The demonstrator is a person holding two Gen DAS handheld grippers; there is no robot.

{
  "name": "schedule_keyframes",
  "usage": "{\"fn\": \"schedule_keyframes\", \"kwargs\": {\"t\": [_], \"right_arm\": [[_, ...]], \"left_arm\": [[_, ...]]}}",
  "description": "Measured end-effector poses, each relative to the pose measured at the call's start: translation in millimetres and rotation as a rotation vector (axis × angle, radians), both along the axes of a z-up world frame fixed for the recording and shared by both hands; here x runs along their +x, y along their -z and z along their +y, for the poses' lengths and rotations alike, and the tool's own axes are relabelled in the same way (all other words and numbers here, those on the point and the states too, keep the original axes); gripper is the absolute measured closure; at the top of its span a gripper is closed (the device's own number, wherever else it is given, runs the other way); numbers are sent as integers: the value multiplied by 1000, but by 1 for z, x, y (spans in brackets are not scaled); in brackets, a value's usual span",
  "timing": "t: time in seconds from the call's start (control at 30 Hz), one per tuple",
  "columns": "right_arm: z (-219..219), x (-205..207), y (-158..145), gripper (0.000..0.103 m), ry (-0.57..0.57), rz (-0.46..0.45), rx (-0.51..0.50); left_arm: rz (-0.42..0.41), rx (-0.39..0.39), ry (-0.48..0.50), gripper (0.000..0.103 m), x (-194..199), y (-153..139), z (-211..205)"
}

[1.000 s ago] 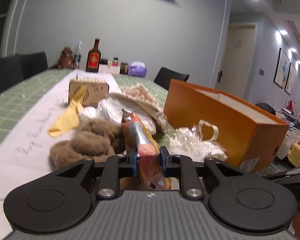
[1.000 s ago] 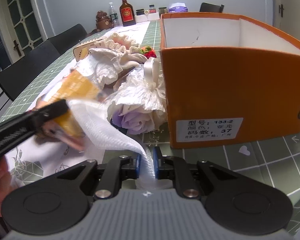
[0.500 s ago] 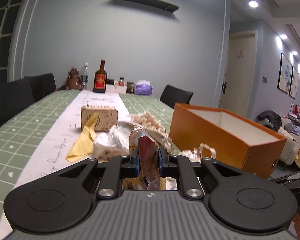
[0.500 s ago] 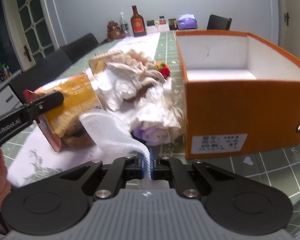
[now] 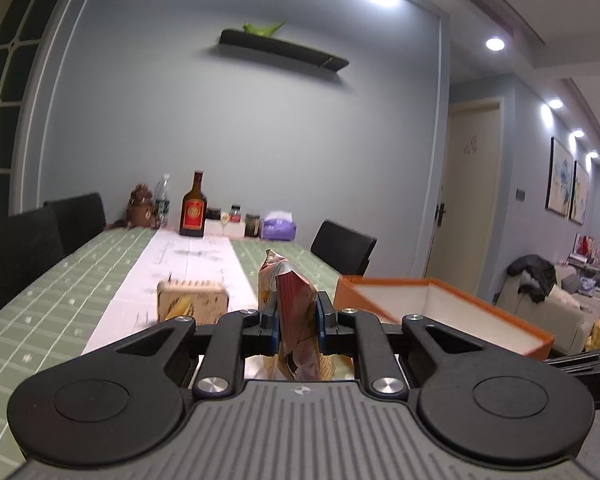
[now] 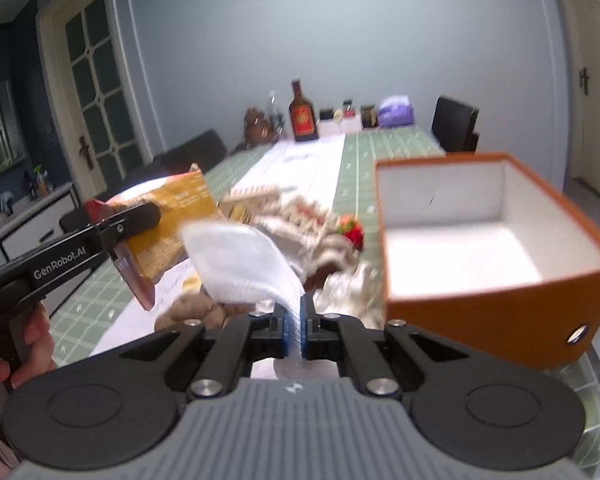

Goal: Organize soft objects
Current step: 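Carry the bag and packet into the orange box and open both grippers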

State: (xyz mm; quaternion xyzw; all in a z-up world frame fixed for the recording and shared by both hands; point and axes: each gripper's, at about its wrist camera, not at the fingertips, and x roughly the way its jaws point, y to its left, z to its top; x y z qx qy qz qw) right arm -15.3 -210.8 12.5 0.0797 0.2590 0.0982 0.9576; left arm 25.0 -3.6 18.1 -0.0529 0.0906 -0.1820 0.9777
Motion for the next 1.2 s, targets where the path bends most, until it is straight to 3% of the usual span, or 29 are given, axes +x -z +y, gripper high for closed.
{"fn": "schedule_keyframes", "kwargs": {"t": [0.2,0.4,0.5,0.7,0.9,1.0,1.2], "right_arm": [[-40,0,-23,100,112,-79,-23],[-83,11,-37,100,238,-94,-74],[-101,20,-39,100,338,-83,-98],[-124,38,-35,100,388,-56,-123],[-137,58,-22,100,364,-8,-119],[-142,66,-16,100,357,25,-118],[-140,74,-8,100,294,69,-138]], "left_arm": [[-75,-7,23,85,12,-17,-23],[-73,-62,97,84,29,-27,-62],[-34,-81,153,84,39,-22,-86],[57,-43,201,84,57,-2,-130],[198,93,206,84,69,17,-162],[253,109,213,84,73,26,-167],[281,117,150,81,70,36,-171]]}}
